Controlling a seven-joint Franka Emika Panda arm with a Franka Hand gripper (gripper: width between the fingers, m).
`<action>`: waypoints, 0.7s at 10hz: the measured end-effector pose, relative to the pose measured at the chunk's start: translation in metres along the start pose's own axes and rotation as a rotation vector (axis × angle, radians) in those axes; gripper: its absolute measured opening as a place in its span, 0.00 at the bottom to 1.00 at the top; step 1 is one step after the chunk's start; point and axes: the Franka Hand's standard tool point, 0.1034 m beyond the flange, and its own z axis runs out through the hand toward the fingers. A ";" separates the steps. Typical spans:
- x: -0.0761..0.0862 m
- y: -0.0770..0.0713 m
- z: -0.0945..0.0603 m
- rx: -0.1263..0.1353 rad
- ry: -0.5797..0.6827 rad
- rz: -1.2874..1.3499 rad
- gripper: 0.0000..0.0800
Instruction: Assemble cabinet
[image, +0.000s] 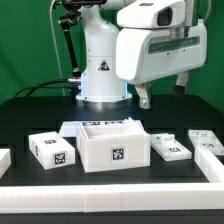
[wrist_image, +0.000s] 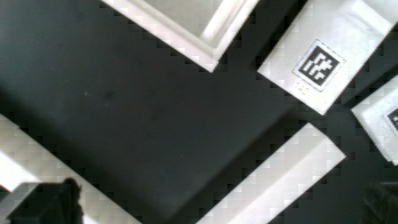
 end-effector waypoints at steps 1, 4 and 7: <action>0.000 0.000 0.000 0.000 0.000 0.000 1.00; 0.000 0.000 0.000 0.000 0.000 0.000 1.00; -0.005 -0.005 0.004 -0.014 0.016 -0.100 1.00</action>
Offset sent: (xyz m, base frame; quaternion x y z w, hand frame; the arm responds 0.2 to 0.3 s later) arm 0.0000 0.0000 0.0000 0.0000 0.0000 0.0000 1.0000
